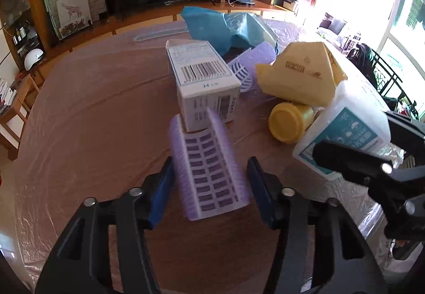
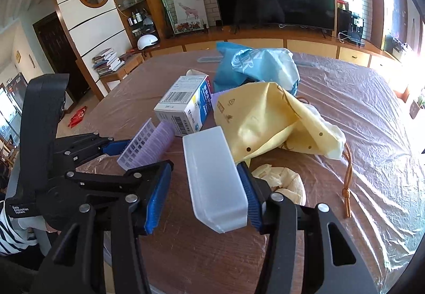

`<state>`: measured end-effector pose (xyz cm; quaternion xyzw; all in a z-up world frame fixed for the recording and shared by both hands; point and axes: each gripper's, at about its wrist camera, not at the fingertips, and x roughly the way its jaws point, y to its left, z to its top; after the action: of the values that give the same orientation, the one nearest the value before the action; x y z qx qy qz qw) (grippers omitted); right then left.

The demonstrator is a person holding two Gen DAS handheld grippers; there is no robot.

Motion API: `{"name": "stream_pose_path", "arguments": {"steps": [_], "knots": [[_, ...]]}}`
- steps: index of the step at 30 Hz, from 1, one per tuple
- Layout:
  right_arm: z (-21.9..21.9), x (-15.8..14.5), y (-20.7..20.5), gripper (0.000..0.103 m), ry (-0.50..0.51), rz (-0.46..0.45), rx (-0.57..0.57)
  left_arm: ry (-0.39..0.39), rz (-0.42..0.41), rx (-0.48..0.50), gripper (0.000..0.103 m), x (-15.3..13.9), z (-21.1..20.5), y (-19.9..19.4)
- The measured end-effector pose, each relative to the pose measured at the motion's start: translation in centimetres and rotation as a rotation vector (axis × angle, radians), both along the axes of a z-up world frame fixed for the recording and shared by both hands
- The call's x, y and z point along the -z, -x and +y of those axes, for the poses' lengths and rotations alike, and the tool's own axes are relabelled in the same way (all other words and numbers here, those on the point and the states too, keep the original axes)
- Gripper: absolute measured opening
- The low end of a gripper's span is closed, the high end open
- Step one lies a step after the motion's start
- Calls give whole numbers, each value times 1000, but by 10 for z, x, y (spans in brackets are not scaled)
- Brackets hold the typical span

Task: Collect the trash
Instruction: 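Grasp the purple hair roller with the left tool while the right tool grasps the white container, then carry the purple roller and white container over the black bin with both tools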

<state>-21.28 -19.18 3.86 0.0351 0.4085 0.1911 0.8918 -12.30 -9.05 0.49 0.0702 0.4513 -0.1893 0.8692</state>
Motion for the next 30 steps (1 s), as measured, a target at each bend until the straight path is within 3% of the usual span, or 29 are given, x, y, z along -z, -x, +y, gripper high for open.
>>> {"name": "stream_pose_path", "arguments": {"steps": [4, 7, 17, 25, 30], "knots": [[-2, 4, -2, 48, -13, 20, 11, 6, 6, 7, 51, -5, 1, -2], [-3, 2, 0, 30, 4, 12, 31, 15, 13, 9, 46, -7, 2, -2], [-16, -3, 16, 26, -49, 25, 50, 92, 28, 5, 44, -14, 13, 4], [-28, -6, 40, 26, -92, 45, 56, 95, 21, 15, 44, -20, 15, 25], [-41, -14, 34, 26, -133, 28, 98, 88, 19, 23, 44, -20, 12, 35]]}}
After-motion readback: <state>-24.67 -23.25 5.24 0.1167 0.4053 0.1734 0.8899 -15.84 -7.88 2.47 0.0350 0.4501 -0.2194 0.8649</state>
